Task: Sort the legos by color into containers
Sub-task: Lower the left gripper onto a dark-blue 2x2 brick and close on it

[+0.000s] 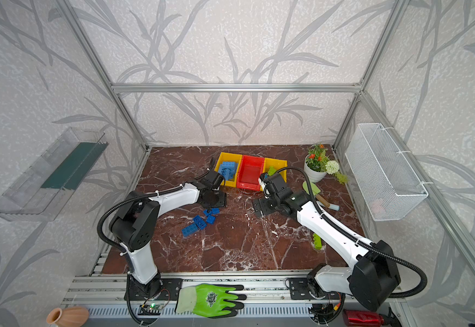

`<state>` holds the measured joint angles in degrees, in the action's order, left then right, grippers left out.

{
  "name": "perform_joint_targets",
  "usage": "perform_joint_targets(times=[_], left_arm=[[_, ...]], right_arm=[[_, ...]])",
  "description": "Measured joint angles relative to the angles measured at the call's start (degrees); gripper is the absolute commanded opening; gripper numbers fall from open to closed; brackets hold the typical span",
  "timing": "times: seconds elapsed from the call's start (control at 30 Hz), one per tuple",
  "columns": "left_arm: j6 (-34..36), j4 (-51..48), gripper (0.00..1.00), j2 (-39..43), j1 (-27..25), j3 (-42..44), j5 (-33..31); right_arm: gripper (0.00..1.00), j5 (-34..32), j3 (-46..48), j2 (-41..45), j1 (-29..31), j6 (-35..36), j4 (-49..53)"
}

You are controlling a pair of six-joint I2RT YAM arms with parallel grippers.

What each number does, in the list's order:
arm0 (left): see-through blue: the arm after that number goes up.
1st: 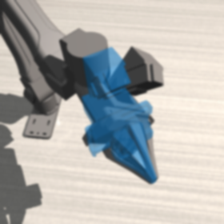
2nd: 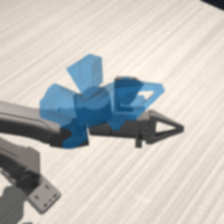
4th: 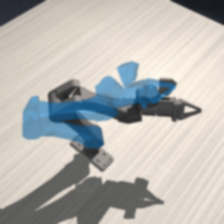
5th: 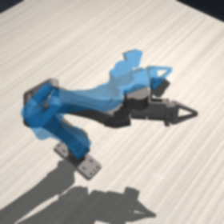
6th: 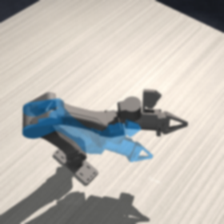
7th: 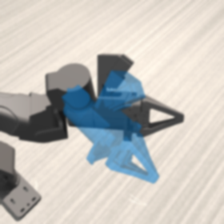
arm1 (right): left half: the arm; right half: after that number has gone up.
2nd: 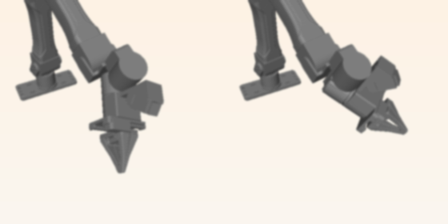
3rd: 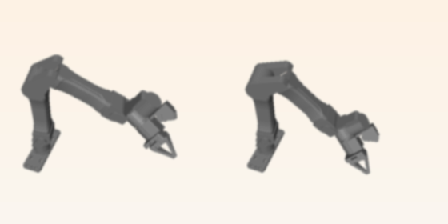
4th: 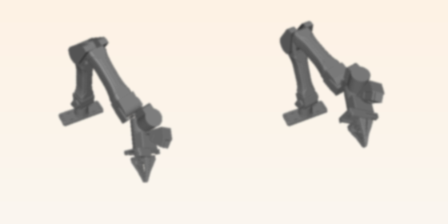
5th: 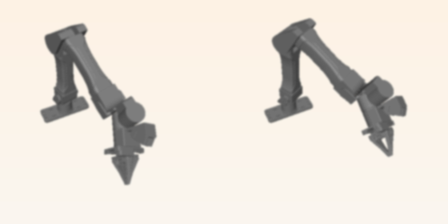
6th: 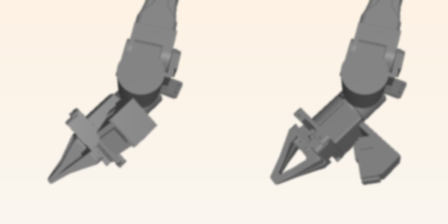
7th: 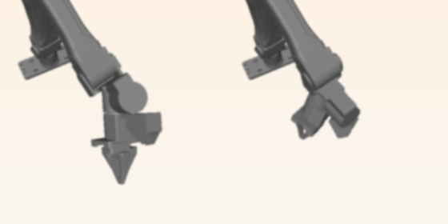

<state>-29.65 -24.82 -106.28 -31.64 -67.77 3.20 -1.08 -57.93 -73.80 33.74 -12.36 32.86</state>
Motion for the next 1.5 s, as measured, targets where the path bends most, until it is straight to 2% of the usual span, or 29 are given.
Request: perform_joint_targets(times=[0.5,0.83,1.1,1.3,1.5], left_arm=[[-3.21,0.07,0.64,3.98,-2.84,6.93,-2.21],[-3.45,-0.2,0.42,3.98,-5.07,7.19,-3.72],[-3.43,0.46,0.41,4.17,-5.75,7.72,-4.13],[-3.39,0.48,0.31,4.2,-6.03,7.72,-4.61],[-3.28,-1.97,0.3,3.96,-6.16,6.25,-4.94]], right_arm=[[0.99,-0.46,0.09,0.04,-0.17,0.0,0.04],[0.99,-0.79,0.74,1.79,-0.22,-0.04,0.9],[0.99,-0.98,0.74,2.54,-0.28,-0.11,1.81],[0.99,-0.98,0.74,2.89,-0.28,-0.31,2.21],[0.99,-1.27,0.74,3.87,-0.31,-0.31,2.51]])
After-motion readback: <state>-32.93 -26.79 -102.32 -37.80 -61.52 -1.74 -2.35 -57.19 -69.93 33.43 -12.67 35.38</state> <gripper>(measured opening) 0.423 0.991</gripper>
